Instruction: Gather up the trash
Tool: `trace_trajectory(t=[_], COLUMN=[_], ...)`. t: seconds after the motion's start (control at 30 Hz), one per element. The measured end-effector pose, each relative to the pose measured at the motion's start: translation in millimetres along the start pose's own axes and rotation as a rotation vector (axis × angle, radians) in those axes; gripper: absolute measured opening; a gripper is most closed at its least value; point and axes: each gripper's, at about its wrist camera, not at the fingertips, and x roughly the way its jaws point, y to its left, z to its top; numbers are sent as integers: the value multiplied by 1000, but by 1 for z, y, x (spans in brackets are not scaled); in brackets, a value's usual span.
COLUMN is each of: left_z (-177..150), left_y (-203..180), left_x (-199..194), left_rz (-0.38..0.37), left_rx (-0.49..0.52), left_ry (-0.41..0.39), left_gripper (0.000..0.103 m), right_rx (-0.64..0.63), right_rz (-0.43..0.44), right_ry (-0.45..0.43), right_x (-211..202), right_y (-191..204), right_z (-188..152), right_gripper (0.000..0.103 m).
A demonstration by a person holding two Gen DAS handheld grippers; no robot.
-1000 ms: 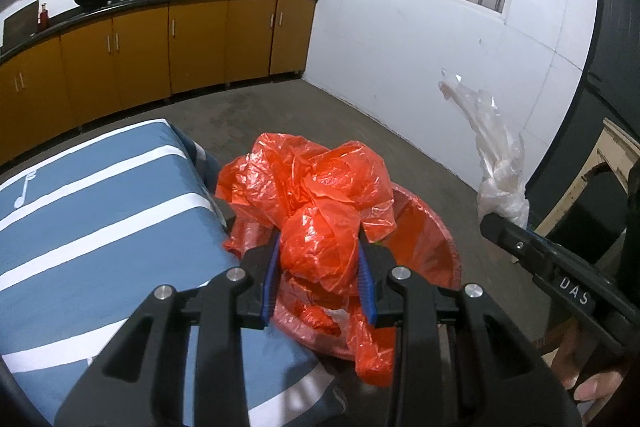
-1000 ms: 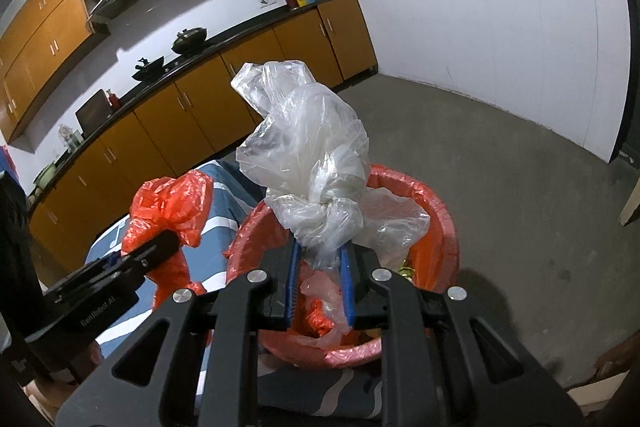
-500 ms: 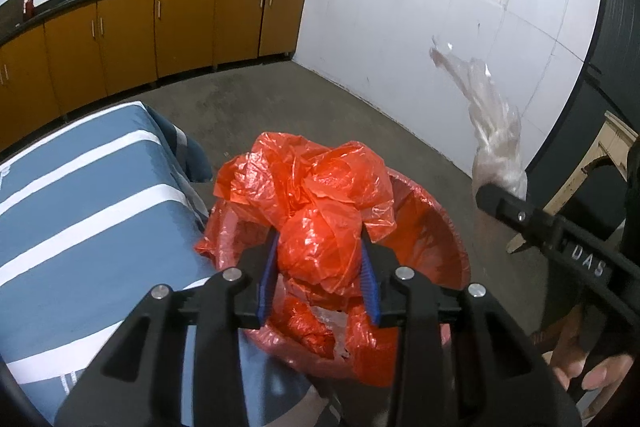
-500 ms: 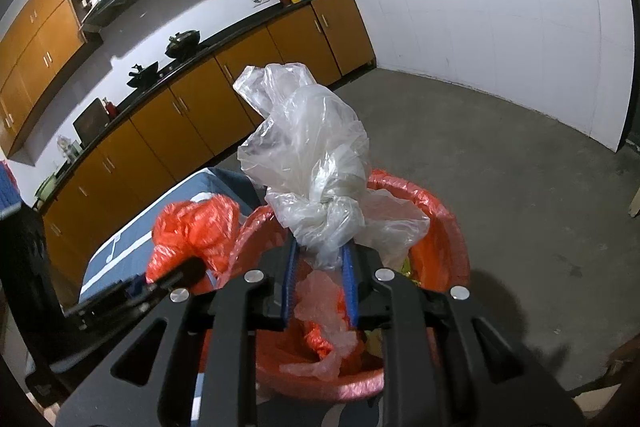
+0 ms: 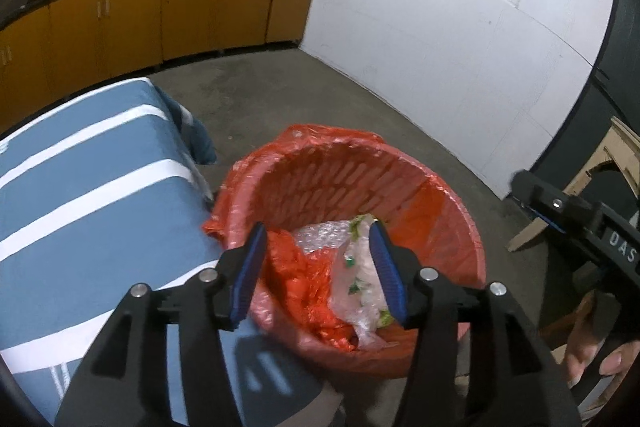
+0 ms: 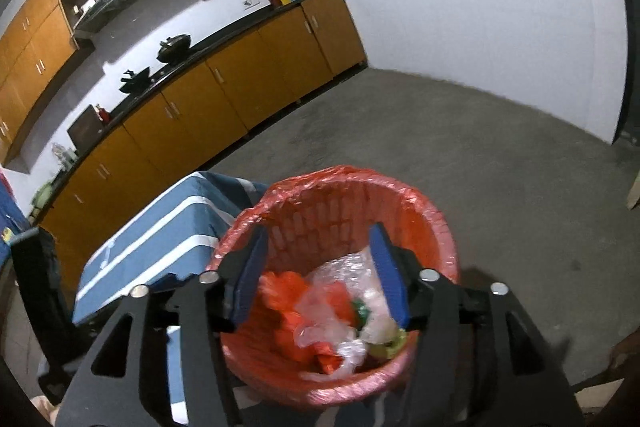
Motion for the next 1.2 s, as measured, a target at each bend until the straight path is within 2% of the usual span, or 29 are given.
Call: trace_trajectory(t=[0.03, 0.1, 0.13, 0.2, 0.33, 0.37, 0.43, 0.5, 0.6, 0.87, 1.03, 1.2], left_z=[-2, -6, -8, -15, -29, -35, -43, -56, -70, -100, -115, -124], left_y=[2, 5, 6, 11, 23, 28, 34, 40, 46, 50, 46, 47], left_x=[-7, -23, -31, -52, -93, -107, -126, -148, -173, -219, -235, -247], left_rz=[21, 69, 90, 138, 208, 240, 284, 353, 419, 474, 488, 482], left_rx=[2, 17, 24, 35, 17, 10, 2, 1, -6, -6, 7, -21], left_ry=[-19, -66, -86, -136, -199, -225, -261, -304, -341, -368, -376, -374], left_gripper=[61, 68, 73, 81, 93, 95, 99, 99, 99, 99, 99, 99], right_rx=[-21, -56, -86, -129, -236, -246, -247, -240, -233, -296, -321, -335], right_rz=[-32, -84, -117, -164, -318, -326, -284, -247, -189, -147, -128, -112], right_ry=[-28, -75, -108, -140, -204, -210, -209, -199, -186, -206, -215, -215], right_x=[-8, -20, -29, -39, -59, -63, -74, -81, -92, -111, -120, -128], right_y=[2, 5, 9, 15, 36, 39, 46, 51, 59, 96, 110, 117], right_z=[-3, -5, -8, -10, -21, -24, -30, -34, -41, -67, -79, -90], right_gripper=[77, 93, 97, 99, 101, 101, 101, 101, 101, 101, 101, 101])
